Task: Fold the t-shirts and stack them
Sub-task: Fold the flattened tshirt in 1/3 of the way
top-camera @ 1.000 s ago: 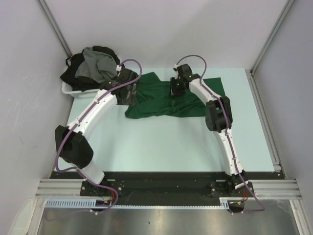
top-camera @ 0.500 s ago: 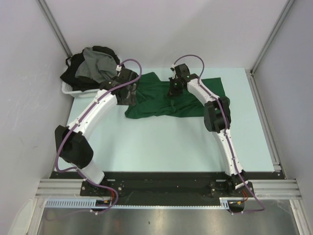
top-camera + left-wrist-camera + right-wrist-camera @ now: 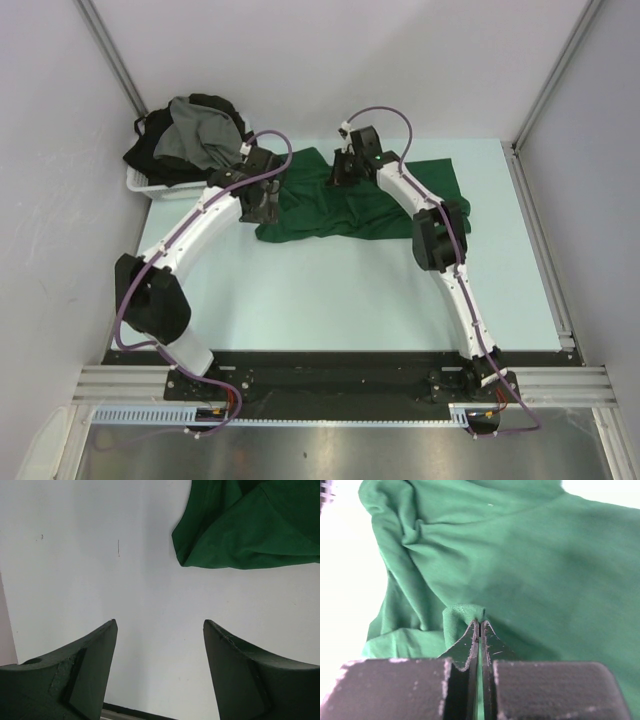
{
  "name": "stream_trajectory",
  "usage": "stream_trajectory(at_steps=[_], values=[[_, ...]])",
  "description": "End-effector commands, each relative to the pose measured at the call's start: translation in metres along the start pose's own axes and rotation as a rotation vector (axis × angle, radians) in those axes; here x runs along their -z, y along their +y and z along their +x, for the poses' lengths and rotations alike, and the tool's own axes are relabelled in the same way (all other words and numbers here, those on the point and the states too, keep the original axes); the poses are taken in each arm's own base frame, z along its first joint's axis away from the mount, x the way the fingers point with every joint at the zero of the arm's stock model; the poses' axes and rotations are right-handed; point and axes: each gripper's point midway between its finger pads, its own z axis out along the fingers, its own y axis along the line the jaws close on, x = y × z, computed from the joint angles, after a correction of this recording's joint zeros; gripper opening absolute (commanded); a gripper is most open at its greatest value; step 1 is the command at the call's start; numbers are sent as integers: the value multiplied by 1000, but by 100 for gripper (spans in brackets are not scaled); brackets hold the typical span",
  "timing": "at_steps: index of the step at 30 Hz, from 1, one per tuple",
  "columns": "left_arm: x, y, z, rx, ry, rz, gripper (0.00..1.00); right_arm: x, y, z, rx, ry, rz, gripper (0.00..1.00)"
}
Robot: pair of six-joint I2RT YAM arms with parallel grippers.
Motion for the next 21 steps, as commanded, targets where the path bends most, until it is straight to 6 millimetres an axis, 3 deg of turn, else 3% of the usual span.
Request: stream_trajectory(at_steps=[1, 5, 14, 21], values=[[5, -5, 1, 14, -19, 28, 75, -11, 39, -20, 31, -80, -123, 0], [4, -5, 6, 10, -8, 30, 75, -16, 50, -26, 68, -117, -142, 0], [6, -6, 17, -5, 6, 42, 75, -9, 61, -83, 160, -346, -170, 0], [4, -10, 26, -16, 18, 54, 75, -13, 68, -107, 185, -483, -184, 0]])
